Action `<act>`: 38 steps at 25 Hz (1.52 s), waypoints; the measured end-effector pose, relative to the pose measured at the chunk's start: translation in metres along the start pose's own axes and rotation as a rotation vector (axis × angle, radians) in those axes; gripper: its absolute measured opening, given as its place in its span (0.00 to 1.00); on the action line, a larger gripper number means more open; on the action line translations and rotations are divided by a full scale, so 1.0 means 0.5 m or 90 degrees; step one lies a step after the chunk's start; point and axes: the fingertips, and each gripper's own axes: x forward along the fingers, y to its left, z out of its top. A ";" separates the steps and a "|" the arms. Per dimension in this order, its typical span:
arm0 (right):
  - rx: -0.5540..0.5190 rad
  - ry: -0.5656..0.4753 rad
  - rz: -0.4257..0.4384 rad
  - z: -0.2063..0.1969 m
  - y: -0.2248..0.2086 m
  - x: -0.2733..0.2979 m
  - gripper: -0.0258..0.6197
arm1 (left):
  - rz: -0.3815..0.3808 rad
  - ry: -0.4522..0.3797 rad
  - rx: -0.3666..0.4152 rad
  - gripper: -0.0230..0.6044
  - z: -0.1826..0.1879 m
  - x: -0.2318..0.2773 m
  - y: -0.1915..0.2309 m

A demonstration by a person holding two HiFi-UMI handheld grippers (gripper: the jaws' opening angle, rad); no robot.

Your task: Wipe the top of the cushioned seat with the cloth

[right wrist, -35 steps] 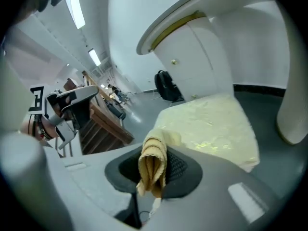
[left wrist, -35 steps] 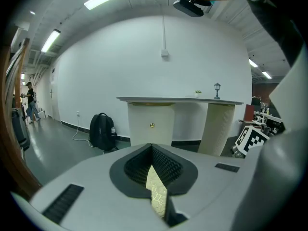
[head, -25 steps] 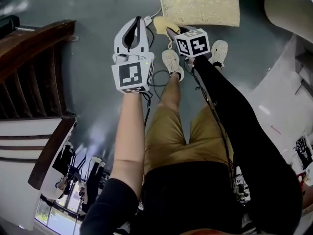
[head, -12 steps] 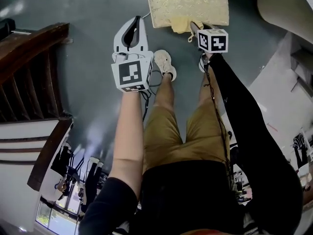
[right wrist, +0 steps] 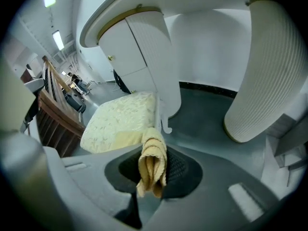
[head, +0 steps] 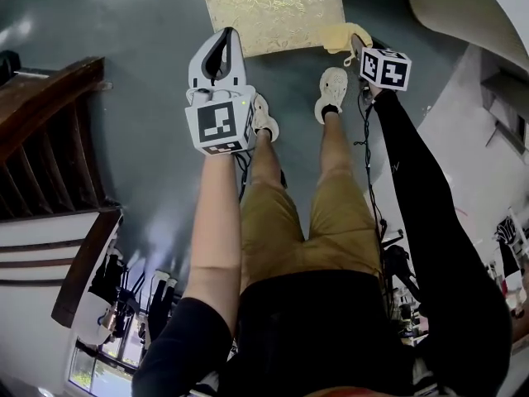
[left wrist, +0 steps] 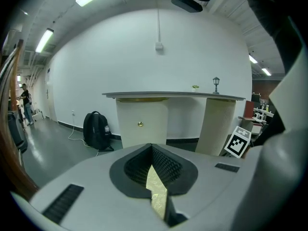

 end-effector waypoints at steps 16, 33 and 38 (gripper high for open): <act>-0.119 -0.058 0.125 0.098 -0.016 -0.172 0.13 | 0.003 -0.021 0.009 0.05 0.125 0.055 -0.167; -0.249 -0.427 0.147 0.514 0.361 -0.680 0.13 | 0.025 -0.158 0.059 0.05 0.542 -0.208 -0.073; -0.260 -0.494 0.129 0.548 0.421 -0.776 0.13 | 0.013 -0.194 0.091 0.05 0.603 -0.277 -0.056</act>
